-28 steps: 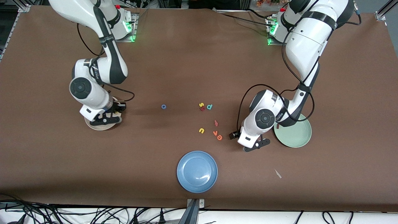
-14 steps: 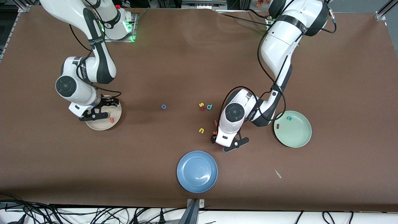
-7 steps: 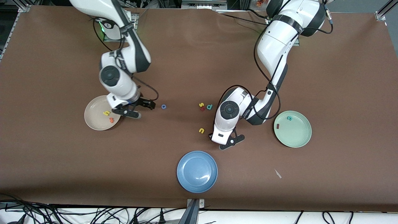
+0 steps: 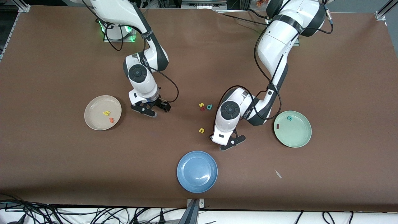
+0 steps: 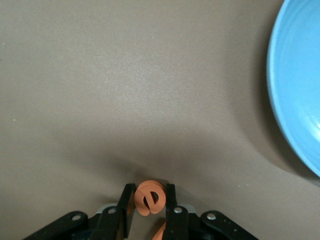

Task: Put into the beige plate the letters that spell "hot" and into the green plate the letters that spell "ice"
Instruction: 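Grasp the orange e with the left gripper while the right gripper reaches the o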

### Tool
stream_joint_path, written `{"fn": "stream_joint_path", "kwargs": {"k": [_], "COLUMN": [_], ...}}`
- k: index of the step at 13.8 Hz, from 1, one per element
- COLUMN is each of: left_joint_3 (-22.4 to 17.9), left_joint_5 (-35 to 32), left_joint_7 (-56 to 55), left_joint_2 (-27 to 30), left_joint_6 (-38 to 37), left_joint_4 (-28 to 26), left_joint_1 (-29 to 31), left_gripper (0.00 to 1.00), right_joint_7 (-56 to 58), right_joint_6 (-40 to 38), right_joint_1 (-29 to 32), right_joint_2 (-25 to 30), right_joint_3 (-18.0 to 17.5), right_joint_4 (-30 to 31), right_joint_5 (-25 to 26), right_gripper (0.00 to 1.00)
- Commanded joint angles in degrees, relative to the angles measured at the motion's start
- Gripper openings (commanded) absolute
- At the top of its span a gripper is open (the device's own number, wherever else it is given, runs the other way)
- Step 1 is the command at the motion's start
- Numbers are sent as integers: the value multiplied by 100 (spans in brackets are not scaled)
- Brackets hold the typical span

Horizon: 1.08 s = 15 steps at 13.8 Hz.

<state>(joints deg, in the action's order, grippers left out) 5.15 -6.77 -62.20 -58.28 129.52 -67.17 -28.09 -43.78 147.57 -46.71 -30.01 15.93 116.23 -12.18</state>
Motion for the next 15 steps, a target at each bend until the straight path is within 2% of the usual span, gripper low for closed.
{"fn": "stream_joint_path", "kwargs": {"k": [1, 4, 7, 9, 12, 15], "left_joint_3": [-49, -32, -14, -5, -14, -5], "left_joint_5": [-8, -26, -17, -9, -35, -35], "left_joint_7": [-3, 513, 1383, 2470, 3632, 4863], "left_joint_2": [-26, 176, 536, 686, 1317, 2021], "left_joint_6": [-41, -294, -1154, -1621, -1825, -1799], "left_joint_4": [117, 117, 46, -6, -794, -1867], "left_joint_1": [31, 294, 514, 768, 1154, 1533], "left_gripper": [0, 0, 0, 1, 4, 3], "right_joint_7": [-131, -323, -395, -395, -333, -342], "right_joint_6": [9, 61, 114, 184, 184, 246], "right_joint_1": [-66, -93, -101, -101, -102, -137], "right_joint_2": [-155, -234, -286, -313, -331, -339], "right_joint_3": [-2, -63, -116, -125, -125, -134], "right_joint_4": [-188, -188, -179, -170, -162, -135], "right_joint_5": [-100, -101, -109, -101, -100, -100], "right_gripper": [99, 95, 90, 87, 68, 57]}}
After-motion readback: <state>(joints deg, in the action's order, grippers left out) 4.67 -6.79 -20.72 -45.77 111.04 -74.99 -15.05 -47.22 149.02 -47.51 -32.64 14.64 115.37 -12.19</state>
